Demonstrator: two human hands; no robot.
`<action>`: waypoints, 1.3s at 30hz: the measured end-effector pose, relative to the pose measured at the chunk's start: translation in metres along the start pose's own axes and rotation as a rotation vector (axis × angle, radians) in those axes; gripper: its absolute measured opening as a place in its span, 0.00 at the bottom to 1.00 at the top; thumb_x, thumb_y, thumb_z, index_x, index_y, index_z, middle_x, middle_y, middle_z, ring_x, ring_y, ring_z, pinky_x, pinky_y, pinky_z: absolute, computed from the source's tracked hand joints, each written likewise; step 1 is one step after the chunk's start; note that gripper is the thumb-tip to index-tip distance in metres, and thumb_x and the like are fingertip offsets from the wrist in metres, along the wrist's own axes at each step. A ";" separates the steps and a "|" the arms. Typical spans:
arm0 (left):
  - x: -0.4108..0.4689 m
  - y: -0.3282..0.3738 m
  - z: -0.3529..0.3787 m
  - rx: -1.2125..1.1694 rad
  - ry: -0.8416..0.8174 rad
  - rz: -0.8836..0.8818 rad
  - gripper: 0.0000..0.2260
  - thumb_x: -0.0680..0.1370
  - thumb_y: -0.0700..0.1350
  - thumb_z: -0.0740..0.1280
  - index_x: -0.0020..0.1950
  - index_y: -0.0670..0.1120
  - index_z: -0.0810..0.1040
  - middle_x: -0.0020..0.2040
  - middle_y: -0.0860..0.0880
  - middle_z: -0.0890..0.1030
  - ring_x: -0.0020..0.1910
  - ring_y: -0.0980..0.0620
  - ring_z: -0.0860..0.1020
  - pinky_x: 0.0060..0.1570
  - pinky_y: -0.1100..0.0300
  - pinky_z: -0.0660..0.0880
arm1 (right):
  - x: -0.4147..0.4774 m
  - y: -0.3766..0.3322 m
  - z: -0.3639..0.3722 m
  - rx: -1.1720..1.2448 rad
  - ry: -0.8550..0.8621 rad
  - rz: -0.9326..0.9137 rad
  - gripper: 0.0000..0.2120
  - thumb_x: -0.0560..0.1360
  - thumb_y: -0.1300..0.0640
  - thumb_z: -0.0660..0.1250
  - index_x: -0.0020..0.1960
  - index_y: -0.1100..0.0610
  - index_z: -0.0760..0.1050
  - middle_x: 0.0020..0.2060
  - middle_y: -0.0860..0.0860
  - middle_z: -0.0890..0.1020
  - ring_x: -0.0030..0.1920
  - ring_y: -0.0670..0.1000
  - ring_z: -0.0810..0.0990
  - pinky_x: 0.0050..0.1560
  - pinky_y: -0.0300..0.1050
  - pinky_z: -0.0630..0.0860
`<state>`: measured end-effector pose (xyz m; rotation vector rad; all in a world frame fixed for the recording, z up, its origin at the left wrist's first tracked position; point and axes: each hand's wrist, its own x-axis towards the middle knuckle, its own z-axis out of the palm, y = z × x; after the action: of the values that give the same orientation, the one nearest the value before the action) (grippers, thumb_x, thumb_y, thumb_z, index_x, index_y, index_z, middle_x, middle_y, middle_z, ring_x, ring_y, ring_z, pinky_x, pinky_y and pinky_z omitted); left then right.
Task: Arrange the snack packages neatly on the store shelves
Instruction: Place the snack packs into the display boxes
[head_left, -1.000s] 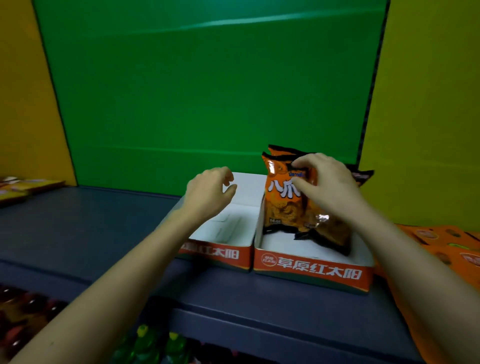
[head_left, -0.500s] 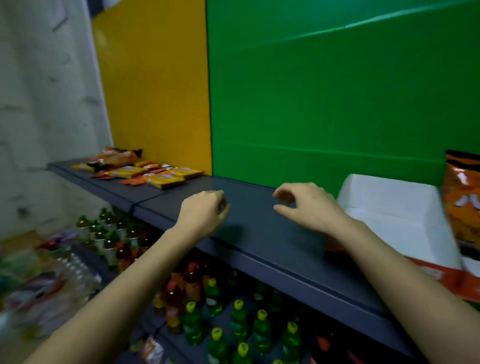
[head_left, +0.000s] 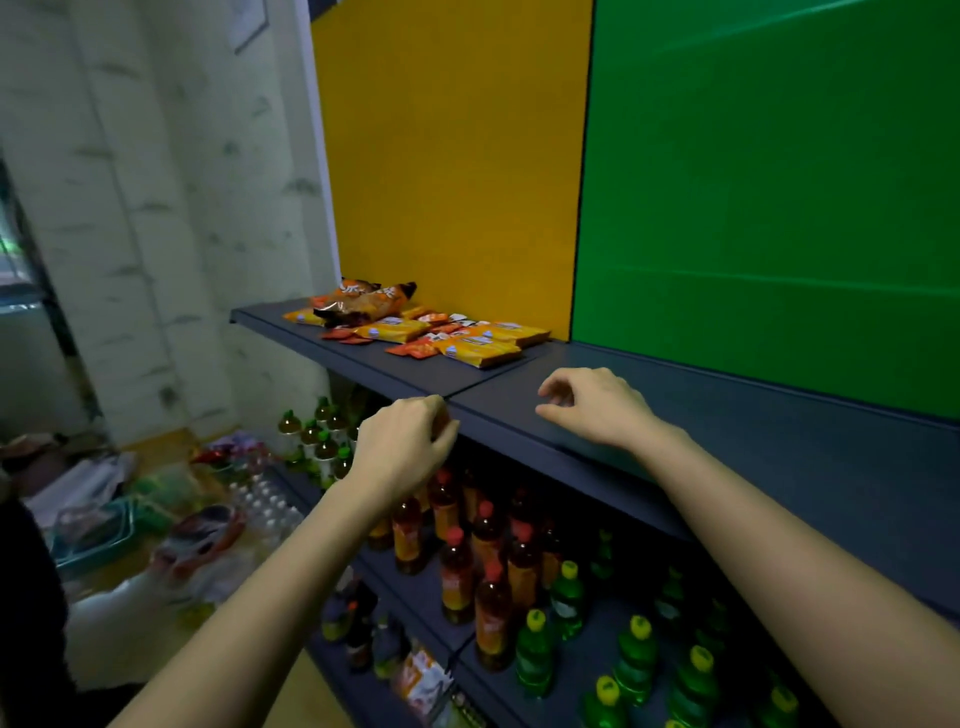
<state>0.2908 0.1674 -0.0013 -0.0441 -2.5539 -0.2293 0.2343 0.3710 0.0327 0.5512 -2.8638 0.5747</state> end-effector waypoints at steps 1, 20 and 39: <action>0.004 -0.010 0.004 -0.005 0.002 -0.006 0.13 0.79 0.53 0.59 0.48 0.45 0.75 0.46 0.47 0.81 0.47 0.45 0.79 0.36 0.57 0.69 | 0.011 -0.003 0.006 0.001 -0.014 0.013 0.14 0.74 0.45 0.65 0.57 0.48 0.76 0.55 0.47 0.81 0.58 0.52 0.78 0.57 0.46 0.73; 0.207 -0.132 0.099 -0.131 -0.020 0.138 0.12 0.78 0.54 0.61 0.51 0.47 0.78 0.49 0.49 0.82 0.49 0.47 0.78 0.40 0.56 0.70 | 0.230 -0.001 0.082 0.050 -0.071 0.476 0.41 0.67 0.25 0.55 0.58 0.59 0.75 0.64 0.59 0.74 0.63 0.60 0.73 0.59 0.52 0.71; 0.372 -0.136 0.179 -0.314 -0.305 0.216 0.14 0.77 0.51 0.63 0.53 0.42 0.78 0.56 0.40 0.80 0.57 0.40 0.75 0.48 0.53 0.71 | 0.305 -0.021 0.109 0.188 0.028 0.730 0.41 0.61 0.32 0.71 0.66 0.55 0.71 0.64 0.53 0.75 0.62 0.55 0.75 0.61 0.48 0.74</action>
<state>-0.1285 0.0579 0.0331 -0.5075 -2.7595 -0.5749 -0.0474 0.2106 0.0114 -0.5166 -2.9406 0.9382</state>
